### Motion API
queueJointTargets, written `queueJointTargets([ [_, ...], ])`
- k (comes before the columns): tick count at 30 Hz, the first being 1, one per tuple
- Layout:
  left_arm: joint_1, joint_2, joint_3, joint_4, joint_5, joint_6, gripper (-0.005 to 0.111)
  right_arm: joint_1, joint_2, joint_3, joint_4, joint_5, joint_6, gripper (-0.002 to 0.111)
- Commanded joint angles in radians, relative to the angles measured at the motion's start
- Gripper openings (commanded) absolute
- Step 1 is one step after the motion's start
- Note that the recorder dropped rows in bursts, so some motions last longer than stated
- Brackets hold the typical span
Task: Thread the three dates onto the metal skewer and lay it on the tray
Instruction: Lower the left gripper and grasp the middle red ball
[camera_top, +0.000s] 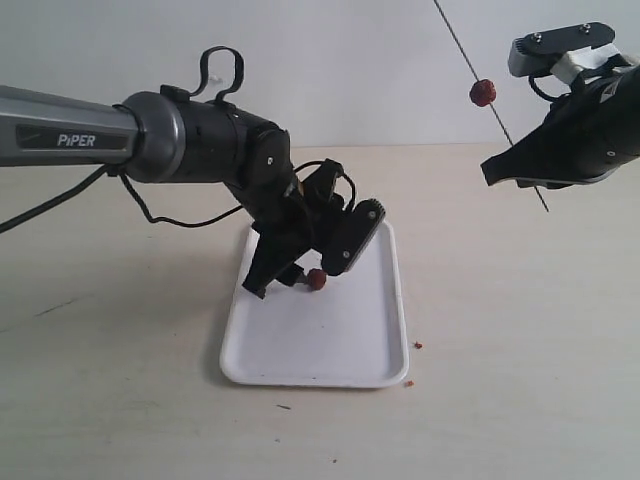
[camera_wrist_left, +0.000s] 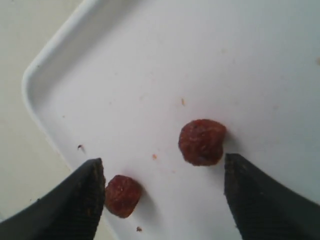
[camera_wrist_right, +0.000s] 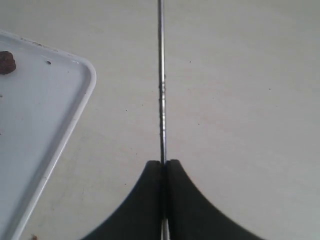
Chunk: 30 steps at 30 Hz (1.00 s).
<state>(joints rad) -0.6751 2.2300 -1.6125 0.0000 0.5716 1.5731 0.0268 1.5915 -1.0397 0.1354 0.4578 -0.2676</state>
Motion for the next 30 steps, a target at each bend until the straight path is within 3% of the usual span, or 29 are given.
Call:
queueJointTargets([
  [1, -0.013, 0.016, -0.040, -0.018, 0.092, -0.007, 0.066, -0.003, -0.008, 0.005, 0.004, -0.012, -0.017, 0.000],
  [18, -0.012, 0.062, -0.042, -0.014, 0.070, 0.014, 0.065, -0.003, -0.008, 0.005, 0.011, -0.012, -0.021, 0.000],
  [24, -0.012, 0.062, -0.042, -0.014, 0.070, 0.014, 0.041, -0.003, -0.008, 0.005, 0.012, -0.012, -0.021, 0.000],
  [30, -0.012, 0.062, -0.042, -0.014, 0.069, 0.014, 0.030, -0.003, -0.008, 0.005, 0.012, -0.012, -0.021, 0.000],
])
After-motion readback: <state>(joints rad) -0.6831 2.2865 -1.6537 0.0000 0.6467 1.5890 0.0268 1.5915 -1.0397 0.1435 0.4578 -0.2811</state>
